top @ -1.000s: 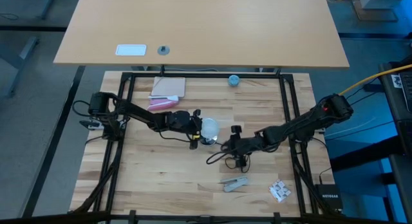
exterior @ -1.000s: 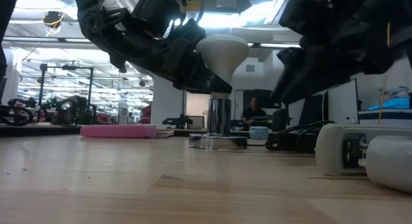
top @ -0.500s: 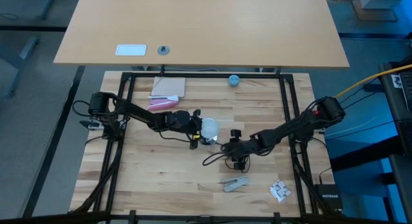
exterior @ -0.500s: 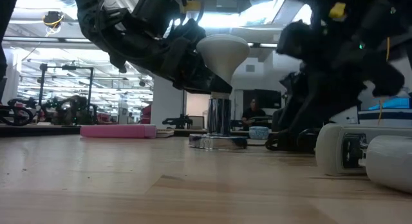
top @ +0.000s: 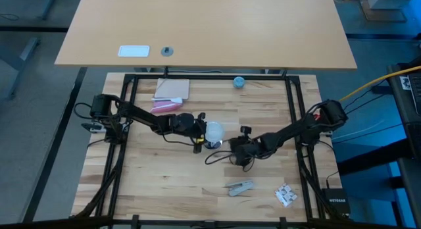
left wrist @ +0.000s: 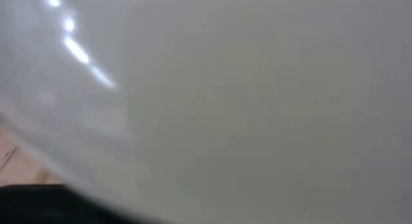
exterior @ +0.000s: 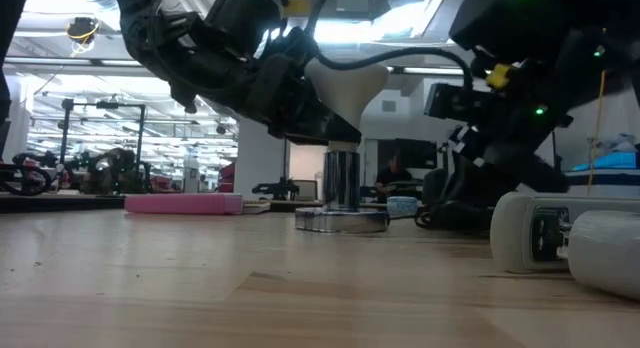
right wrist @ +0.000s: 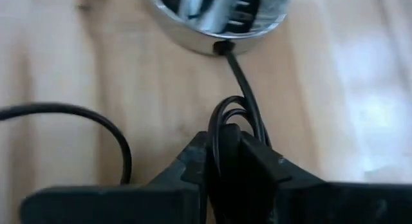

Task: Screw lightbulb
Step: Insert the lightbulb into the lamp

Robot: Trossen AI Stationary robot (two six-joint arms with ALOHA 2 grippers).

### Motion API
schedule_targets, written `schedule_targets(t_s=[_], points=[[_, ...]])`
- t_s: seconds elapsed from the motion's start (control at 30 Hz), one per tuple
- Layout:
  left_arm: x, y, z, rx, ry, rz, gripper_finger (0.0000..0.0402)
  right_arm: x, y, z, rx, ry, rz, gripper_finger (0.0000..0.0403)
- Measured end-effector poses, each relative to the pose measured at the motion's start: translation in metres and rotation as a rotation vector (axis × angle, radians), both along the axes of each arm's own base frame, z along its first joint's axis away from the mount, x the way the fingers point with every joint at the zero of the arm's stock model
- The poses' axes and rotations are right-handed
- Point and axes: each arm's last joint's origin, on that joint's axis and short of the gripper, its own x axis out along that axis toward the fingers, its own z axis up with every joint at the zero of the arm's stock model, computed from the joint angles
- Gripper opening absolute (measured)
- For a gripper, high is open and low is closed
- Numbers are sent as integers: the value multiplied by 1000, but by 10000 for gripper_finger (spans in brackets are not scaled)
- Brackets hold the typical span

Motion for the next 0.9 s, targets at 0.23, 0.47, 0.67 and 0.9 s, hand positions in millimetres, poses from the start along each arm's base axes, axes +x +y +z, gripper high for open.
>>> schedule_targets(t_s=[0.23, 0.47, 0.67, 0.9], points=[[0, -4, 0, -3, 2, -10, 150, 12, -28, 4, -81, -44, -24, 110], [0, -7, -1, -7, 7, -20, 150, 20, -47, 8, -163, -52, 26, 153], [0, -6, -1, -6, 7, -19, 150, 17, -36, 15, -135, -67, 83, 153], [0, -6, 0, -5, 6, -17, 150, 5, 3, 46, -74, -201, 190, 153]])
